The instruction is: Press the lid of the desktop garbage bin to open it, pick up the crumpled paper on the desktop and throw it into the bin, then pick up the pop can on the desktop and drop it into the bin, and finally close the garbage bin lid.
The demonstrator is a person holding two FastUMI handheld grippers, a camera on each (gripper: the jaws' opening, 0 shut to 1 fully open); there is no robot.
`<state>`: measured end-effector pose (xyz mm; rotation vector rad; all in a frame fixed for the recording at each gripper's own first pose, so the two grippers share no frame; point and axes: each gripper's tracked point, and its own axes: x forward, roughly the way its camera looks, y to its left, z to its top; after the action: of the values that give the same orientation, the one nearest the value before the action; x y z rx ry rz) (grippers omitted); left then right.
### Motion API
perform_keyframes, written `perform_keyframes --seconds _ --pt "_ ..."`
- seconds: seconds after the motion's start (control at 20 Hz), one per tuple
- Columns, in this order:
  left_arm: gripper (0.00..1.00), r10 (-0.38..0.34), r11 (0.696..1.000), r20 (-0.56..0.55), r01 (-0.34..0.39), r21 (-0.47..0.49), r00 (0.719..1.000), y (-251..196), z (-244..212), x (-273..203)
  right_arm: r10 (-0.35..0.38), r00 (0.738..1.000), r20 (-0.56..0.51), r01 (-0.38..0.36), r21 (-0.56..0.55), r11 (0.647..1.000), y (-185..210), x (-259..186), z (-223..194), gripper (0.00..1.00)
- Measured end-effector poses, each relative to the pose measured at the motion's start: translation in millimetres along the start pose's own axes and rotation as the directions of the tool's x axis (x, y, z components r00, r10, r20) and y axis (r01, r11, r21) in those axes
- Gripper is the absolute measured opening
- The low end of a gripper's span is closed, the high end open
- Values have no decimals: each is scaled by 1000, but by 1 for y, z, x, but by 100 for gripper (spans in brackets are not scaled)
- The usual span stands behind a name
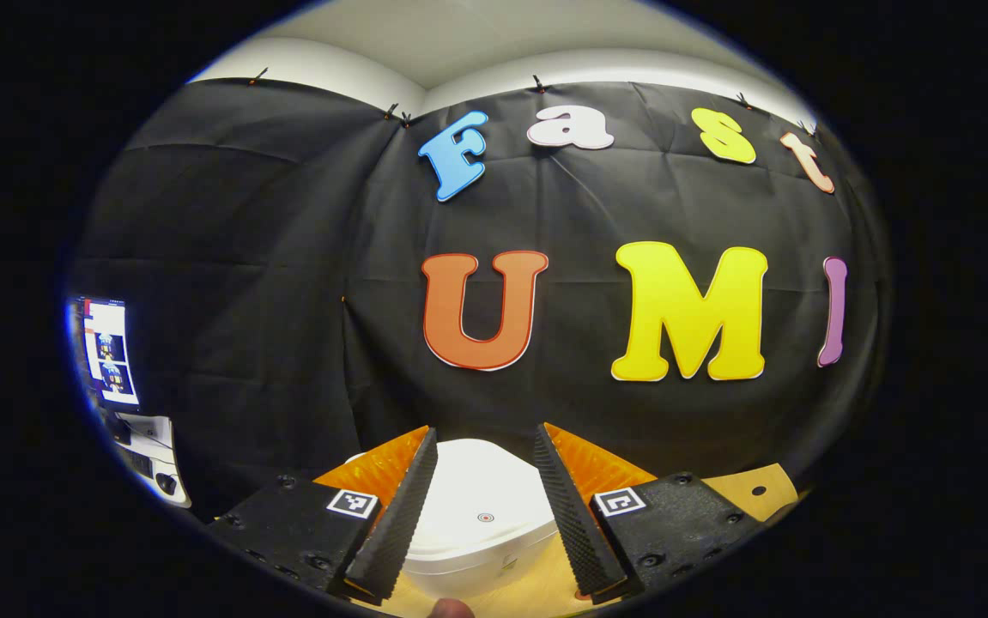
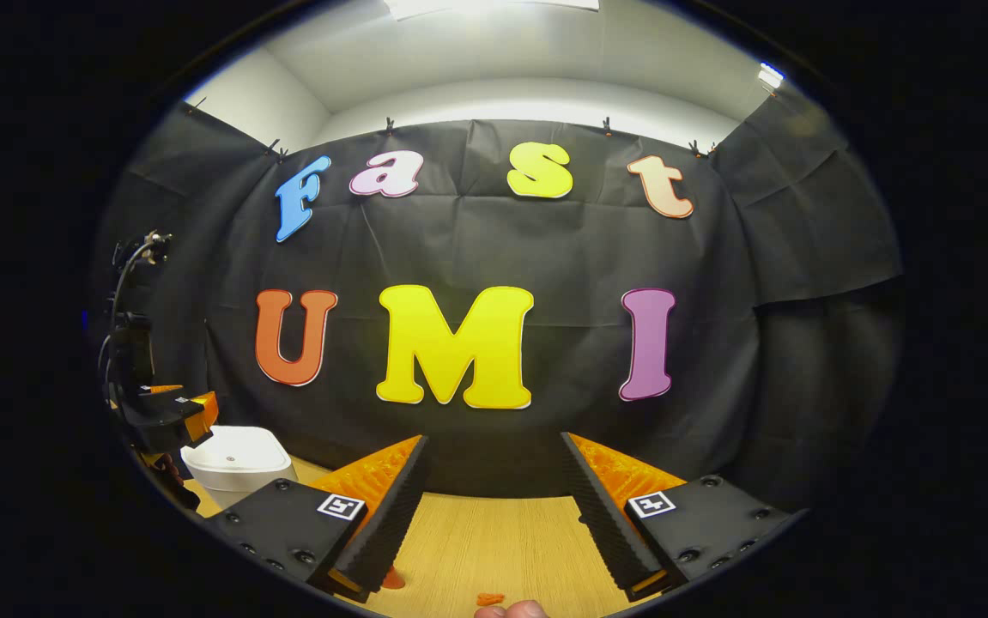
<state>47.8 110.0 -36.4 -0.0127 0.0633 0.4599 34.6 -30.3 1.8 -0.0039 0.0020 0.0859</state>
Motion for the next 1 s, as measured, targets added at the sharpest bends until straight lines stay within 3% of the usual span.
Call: perform_keyframes --seconds 0.25,0.35,0.55,0.75,1.0 --pt "59 23 999 -48 -22 28 999 1 -30 16 -1 1000 2 1 -14 1000 -4 0 -2 95" --pt "35 47 999 -93 -46 14 995 6 -45 23 -9 1000 -2 9 -19 1000 -12 0 -4 95" --pt "20 78 997 -168 -76 15 983 9 -70 32 -21 1000 -13 21 -21 1000 -21 3 -8 93" --pt "12 84 996 -221 -77 39 972 7 -85 38 -13 1000 -26 12 -25 1000 -20 6 -13 95" --pt "10 80 997 -256 -73 38 963 4 -97 37 -11 999 -35 11 -22 1000 -21 11 -19 95"
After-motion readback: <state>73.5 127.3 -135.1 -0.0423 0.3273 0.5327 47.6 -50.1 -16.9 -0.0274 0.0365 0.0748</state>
